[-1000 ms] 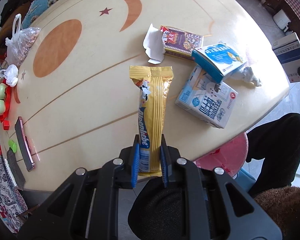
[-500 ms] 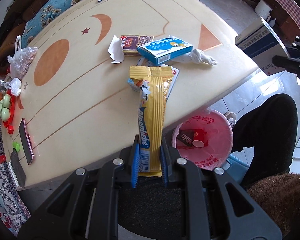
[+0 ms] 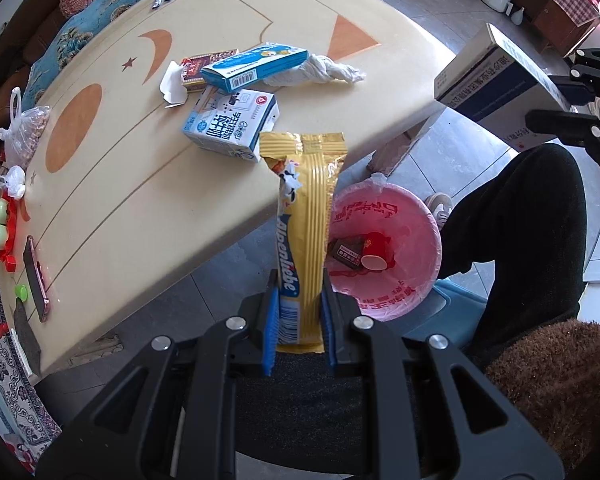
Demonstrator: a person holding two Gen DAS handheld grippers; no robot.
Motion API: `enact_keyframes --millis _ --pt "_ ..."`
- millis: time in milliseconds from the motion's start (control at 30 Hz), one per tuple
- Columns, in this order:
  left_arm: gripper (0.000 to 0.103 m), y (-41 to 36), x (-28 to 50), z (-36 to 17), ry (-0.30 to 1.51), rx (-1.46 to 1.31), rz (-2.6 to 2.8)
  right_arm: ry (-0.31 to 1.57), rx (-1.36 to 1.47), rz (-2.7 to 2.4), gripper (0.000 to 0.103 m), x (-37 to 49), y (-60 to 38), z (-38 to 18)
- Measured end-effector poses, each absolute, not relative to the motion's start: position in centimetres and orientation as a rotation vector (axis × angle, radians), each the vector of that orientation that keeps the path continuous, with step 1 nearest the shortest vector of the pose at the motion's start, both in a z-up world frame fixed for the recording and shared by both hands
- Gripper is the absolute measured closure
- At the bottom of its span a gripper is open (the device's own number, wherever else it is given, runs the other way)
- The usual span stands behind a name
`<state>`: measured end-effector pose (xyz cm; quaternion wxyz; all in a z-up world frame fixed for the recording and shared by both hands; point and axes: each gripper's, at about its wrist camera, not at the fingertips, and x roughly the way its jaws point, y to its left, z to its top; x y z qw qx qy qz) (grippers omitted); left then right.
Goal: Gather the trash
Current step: 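Carry the snack bar and white medicine box with both tools over the pink bin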
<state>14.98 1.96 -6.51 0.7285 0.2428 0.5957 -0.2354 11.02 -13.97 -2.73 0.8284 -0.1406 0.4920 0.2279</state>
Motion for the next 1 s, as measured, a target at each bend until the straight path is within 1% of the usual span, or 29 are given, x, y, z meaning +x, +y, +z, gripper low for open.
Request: enact_keyframes --millis 567,1000 --pt "0.084 -0.5 11.2 -10.9 1.376 0.523 -0.616 1.111 -0.263 0.501 0.083 8.2 -13.1 -6.1" --pt "0.084 -2.4 9.8 -16.0 1.401 0.581 -0.628 1.172 -0.233 0.492 0.083 7.4 -13.0 -10.6"
